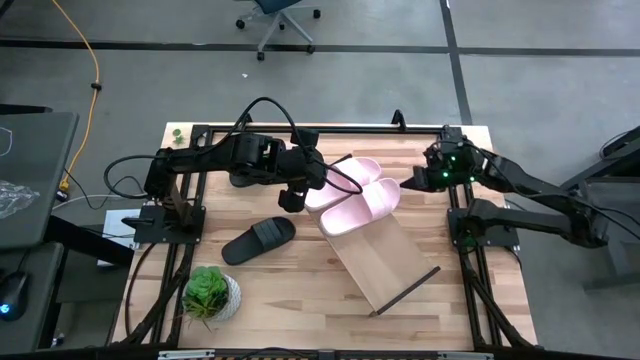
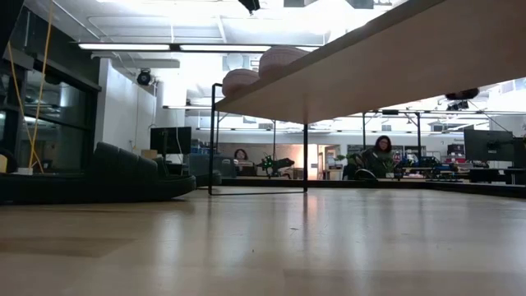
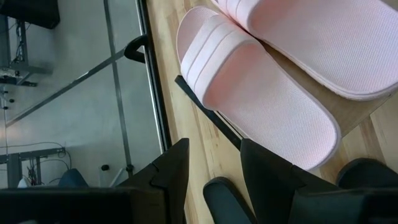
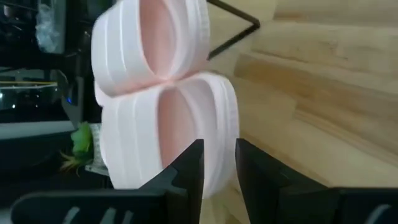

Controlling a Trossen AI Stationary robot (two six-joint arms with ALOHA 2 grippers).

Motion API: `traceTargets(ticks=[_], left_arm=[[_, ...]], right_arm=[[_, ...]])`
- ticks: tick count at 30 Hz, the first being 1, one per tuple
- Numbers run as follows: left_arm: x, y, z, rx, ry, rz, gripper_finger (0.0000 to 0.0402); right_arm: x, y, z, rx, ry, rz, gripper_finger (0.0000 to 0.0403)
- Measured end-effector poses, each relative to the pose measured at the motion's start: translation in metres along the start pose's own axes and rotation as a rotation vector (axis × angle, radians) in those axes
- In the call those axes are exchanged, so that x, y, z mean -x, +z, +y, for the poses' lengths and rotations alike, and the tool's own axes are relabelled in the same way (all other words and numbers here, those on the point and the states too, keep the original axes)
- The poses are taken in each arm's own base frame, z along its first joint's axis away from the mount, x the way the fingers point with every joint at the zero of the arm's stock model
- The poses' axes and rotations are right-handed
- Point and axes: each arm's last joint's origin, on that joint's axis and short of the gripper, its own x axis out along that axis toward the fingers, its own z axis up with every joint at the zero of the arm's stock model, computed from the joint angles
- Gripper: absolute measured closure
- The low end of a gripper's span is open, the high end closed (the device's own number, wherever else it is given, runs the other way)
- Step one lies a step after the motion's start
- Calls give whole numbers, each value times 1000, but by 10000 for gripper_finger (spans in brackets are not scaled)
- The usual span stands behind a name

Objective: Pick and place slides into the shelf
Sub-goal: Put the pink slide on the shelf

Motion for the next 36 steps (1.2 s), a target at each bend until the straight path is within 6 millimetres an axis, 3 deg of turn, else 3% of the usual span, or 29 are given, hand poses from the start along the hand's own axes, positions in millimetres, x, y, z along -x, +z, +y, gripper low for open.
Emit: traceTargets(ticks=[11,21,36], left_arm=[[0,0,0,0,0,0,268],[0,0,0,-1,0,0,268],[0,-1,0,-6,-2,5,268]], right_arm=[[2,-16,-8,-30,-89,128,320],[-21,-17,-6,-16,-157,216,320],[-33,-9,6,24,-64,175,320]])
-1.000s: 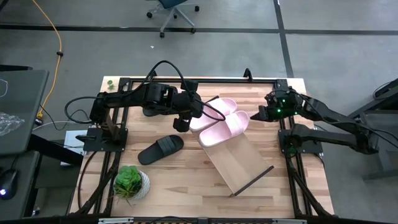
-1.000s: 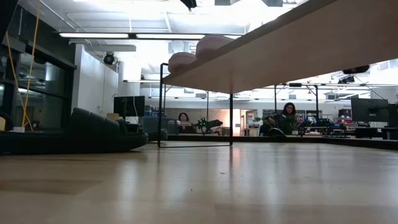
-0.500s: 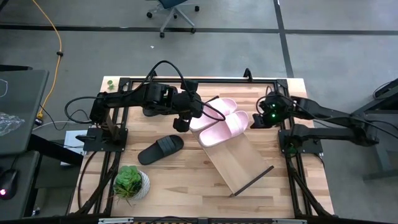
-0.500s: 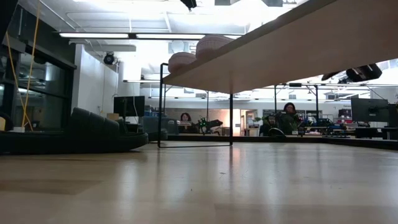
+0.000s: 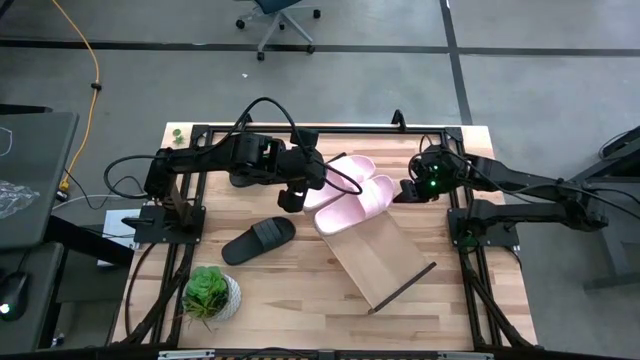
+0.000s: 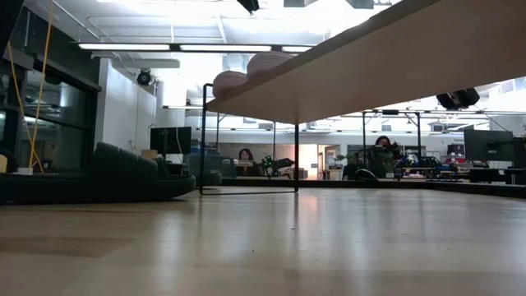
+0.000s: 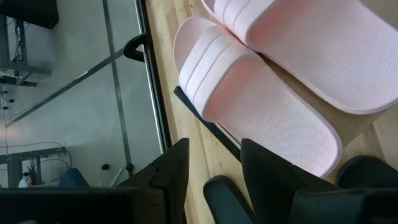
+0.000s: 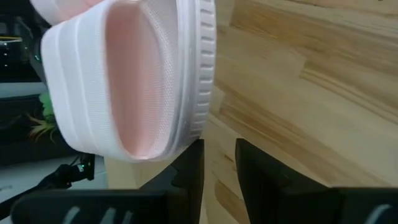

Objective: Pick and place slides into the shelf
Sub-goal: Put the pink slide on the shelf, then put the top black slide on the shelf

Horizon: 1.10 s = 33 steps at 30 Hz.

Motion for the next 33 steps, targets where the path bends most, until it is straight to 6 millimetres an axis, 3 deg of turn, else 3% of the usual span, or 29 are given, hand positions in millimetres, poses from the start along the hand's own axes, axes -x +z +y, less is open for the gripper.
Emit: traceTargets(ticks=[16,23,28,33], left_arm=[[0,0,0,-2,0,0,268],[-1,-4,1,-37,6,42,268],[-4,-22,14,58,-41,117,268],[3,-51,45,249,-96,107,278]], right_arm=[[0,0,1,-14,25,20,320],[9,-7,-7,-7,-64,-10,320],[22,-10,-6,22,-28,-108,320],[38,-10,3,67,94,-250,320]])
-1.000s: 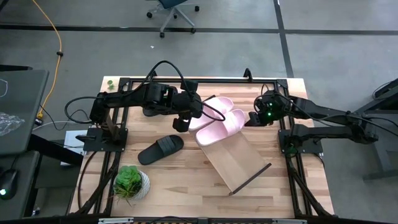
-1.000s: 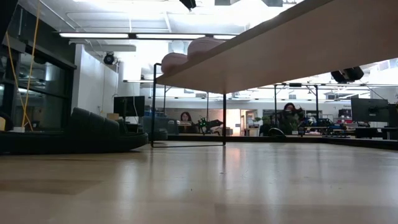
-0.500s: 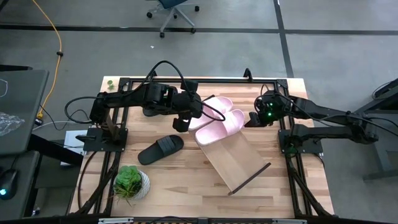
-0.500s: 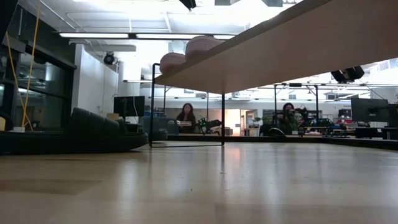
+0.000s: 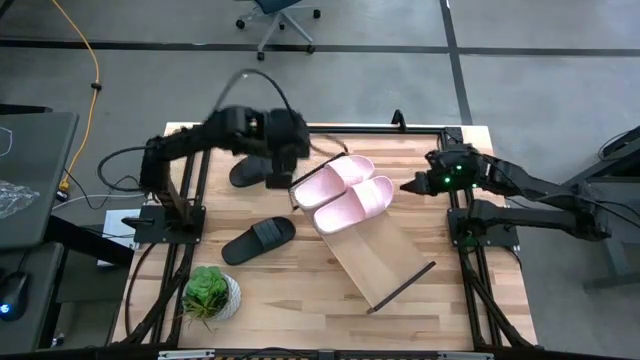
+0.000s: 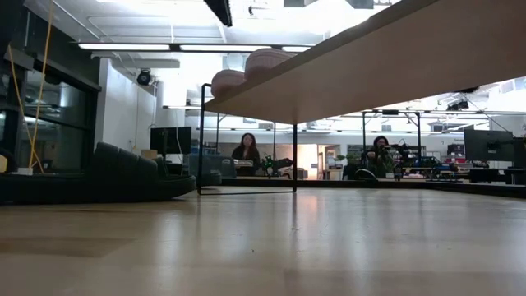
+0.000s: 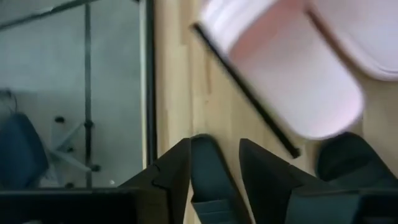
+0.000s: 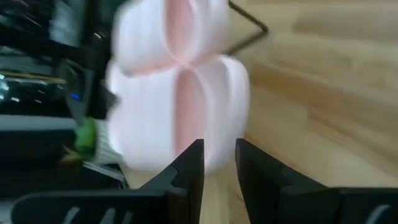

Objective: Pick and place slides into the shelf
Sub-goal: Put the top black slide on the shelf

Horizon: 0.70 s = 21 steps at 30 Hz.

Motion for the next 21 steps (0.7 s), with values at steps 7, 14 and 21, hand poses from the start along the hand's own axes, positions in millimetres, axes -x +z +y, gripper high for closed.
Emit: traceTargets(ticks=[7,14,21], left_arm=[[30,-45,51,183,6,-61,332],[83,-102,72,346,71,-151,394],[113,-146,54,499,122,-218,389]], right_arm=[[14,-1,2,23,51,-77,320],[16,-2,2,48,54,-90,320],[16,-1,1,80,30,-121,320]])
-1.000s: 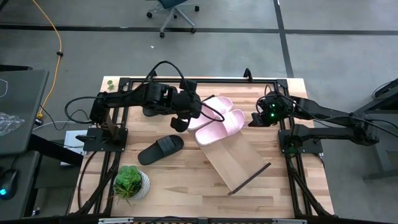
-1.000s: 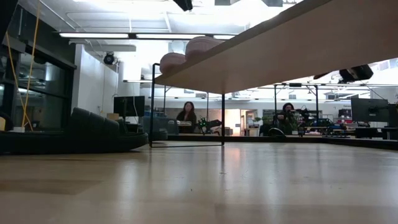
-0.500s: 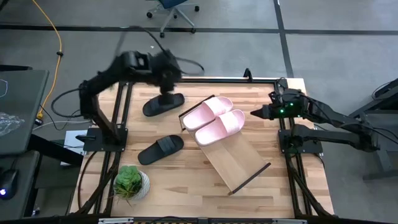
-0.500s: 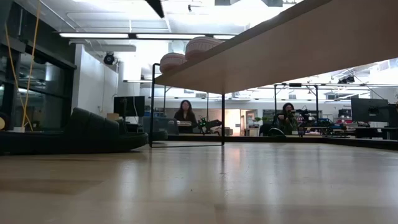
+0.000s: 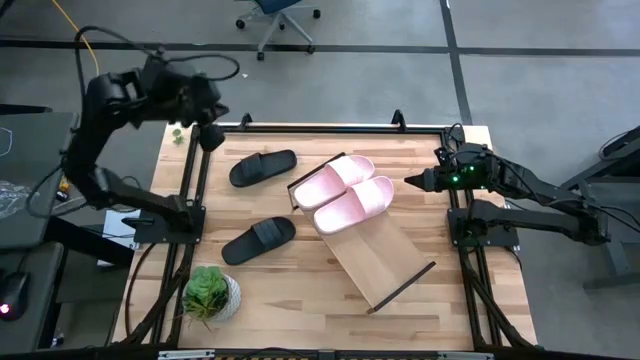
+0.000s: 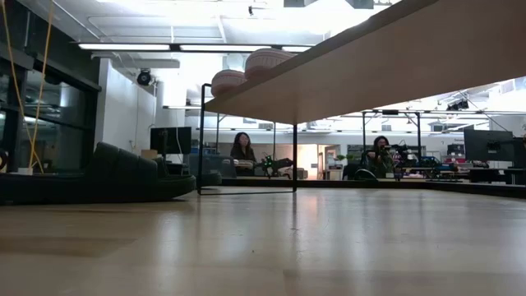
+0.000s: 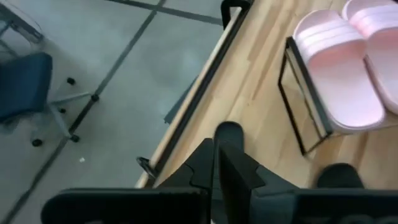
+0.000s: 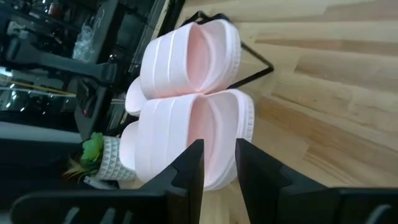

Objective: Pick and place slides into the shelf
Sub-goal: Put the top black slide on the shelf

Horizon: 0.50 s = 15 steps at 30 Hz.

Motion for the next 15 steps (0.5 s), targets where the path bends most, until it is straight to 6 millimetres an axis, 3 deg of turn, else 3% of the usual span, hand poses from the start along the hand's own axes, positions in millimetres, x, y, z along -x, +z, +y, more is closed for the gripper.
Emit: traceTargets(ticks=[5,15], left_arm=[[-6,-35,-8,136,-8,-62,400],[-67,-111,-35,429,-93,-188,398]], right_arm=[[0,1,0,25,-13,-18,320],[0,0,0,16,0,-1,320]])
